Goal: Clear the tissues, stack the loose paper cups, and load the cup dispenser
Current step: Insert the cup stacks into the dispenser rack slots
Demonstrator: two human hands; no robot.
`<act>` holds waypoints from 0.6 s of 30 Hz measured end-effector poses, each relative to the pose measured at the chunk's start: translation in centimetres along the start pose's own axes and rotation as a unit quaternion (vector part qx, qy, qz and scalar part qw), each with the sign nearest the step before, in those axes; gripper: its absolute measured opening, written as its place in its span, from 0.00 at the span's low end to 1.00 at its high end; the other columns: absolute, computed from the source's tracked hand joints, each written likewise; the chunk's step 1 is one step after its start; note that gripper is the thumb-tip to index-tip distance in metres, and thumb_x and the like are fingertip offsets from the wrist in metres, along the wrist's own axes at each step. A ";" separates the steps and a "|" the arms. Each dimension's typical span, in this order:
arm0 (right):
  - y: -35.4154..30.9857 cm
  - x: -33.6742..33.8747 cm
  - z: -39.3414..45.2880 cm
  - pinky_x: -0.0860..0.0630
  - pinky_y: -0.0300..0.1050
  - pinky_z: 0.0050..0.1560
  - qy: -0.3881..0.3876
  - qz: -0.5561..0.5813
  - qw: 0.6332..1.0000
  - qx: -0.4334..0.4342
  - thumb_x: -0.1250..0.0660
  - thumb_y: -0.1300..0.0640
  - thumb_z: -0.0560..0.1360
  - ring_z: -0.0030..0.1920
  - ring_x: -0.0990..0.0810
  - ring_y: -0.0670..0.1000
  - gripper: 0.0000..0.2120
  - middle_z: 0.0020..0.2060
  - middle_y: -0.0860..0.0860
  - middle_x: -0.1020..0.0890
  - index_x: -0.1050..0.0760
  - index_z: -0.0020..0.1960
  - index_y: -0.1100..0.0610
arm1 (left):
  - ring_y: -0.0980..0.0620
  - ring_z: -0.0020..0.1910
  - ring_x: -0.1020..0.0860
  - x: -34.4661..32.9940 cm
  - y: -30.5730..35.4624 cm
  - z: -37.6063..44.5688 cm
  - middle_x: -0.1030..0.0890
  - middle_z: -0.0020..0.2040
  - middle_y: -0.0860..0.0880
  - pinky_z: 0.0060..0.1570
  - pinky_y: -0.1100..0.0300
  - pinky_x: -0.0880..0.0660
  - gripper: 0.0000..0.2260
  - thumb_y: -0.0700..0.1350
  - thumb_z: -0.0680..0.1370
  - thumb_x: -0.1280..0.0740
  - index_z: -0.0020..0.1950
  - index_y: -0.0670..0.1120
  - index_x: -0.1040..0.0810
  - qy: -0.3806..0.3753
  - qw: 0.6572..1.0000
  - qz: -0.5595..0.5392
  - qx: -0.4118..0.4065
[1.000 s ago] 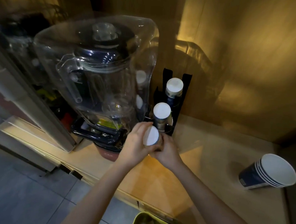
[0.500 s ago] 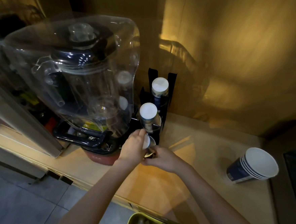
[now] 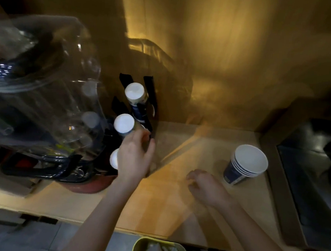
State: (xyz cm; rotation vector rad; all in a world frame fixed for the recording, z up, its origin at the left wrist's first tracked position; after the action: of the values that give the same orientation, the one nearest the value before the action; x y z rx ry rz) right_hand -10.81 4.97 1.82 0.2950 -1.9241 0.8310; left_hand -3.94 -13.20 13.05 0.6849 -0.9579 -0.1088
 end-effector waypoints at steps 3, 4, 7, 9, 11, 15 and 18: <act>4.2 0.8 -1.6 0.25 0.48 0.50 0.087 0.078 0.991 -0.068 0.39 0.56 0.75 0.52 0.20 0.55 0.09 0.52 0.54 0.17 0.23 0.53 0.53 | 0.49 0.43 0.22 -3.2 4.8 -0.2 0.19 0.42 0.47 0.40 0.59 0.28 0.09 0.48 0.74 0.40 0.45 0.44 0.23 -0.053 0.995 -0.027 -0.079; 5.8 0.9 -2.1 0.25 0.49 0.48 0.108 0.109 0.983 -0.101 0.38 0.57 0.74 0.50 0.19 0.56 0.08 0.49 0.55 0.16 0.22 0.51 0.54 | 0.50 0.43 0.22 -4.6 6.3 -0.5 0.20 0.42 0.48 0.40 0.59 0.28 0.09 0.48 0.75 0.40 0.45 0.45 0.23 -0.075 0.992 -0.028 -0.102; 10.1 1.4 -3.7 0.25 0.50 0.47 0.174 0.209 0.946 -0.176 0.37 0.59 0.74 0.49 0.19 0.58 0.07 0.46 0.59 0.16 0.21 0.47 0.58 | 0.51 0.44 0.23 -8.9 9.6 -1.7 0.20 0.45 0.48 0.40 0.61 0.29 0.07 0.47 0.76 0.38 0.47 0.46 0.23 -0.139 0.981 -0.042 -0.130; 12.3 1.7 -4.9 0.28 0.46 0.46 0.205 0.258 0.922 -0.206 0.36 0.60 0.74 0.48 0.19 0.56 0.07 0.45 0.60 0.15 0.19 0.45 0.61 | 0.49 0.49 0.23 -11.9 11.0 -2.4 0.20 0.50 0.47 0.45 0.60 0.29 0.10 0.49 0.75 0.37 0.52 0.46 0.23 -0.179 0.974 -0.048 -0.127; 14.4 1.6 -5.7 0.30 0.44 0.42 0.220 0.299 0.898 -0.235 0.35 0.59 0.74 0.43 0.21 0.54 0.08 0.39 0.59 0.16 0.19 0.42 0.61 | 0.47 0.59 0.26 -14.9 12.2 -3.0 0.24 0.58 0.46 0.55 0.57 0.31 0.17 0.51 0.74 0.36 0.60 0.45 0.27 -0.236 0.962 -0.047 -0.133; 18.2 0.7 -6.4 0.27 0.46 0.44 0.221 0.457 0.816 -0.278 0.35 0.62 0.73 0.35 0.22 0.52 0.14 0.24 0.47 0.19 0.19 0.30 0.55 | 0.45 0.71 0.39 -19.4 14.3 -3.7 0.39 0.72 0.44 0.67 0.52 0.37 0.40 0.58 0.68 0.30 0.73 0.47 0.45 -0.326 0.936 -0.027 -0.127; 18.8 0.2 -6.1 0.26 0.47 0.38 0.169 0.549 0.757 -0.312 0.40 0.60 0.76 0.29 0.21 0.51 0.19 0.23 0.49 0.18 0.19 0.29 0.56 | 0.43 0.73 0.43 -21.6 15.6 -3.7 0.45 0.75 0.44 0.68 0.49 0.38 0.48 0.60 0.64 0.28 0.74 0.48 0.51 -0.345 0.931 -0.002 -0.123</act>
State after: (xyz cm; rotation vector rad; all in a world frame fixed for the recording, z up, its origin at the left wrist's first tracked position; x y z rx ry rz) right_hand -16.55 22.87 -4.23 -1.4309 -1.7826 0.7779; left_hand -16.93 8.98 5.24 0.4114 -1.5853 -0.4890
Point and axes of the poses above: each hand's wrist, its own z-axis towards the middle knuckle, its own x-axis out of the back of the hand, y = z × x, the point moved 5 cm from there along z, towards the middle knuckle
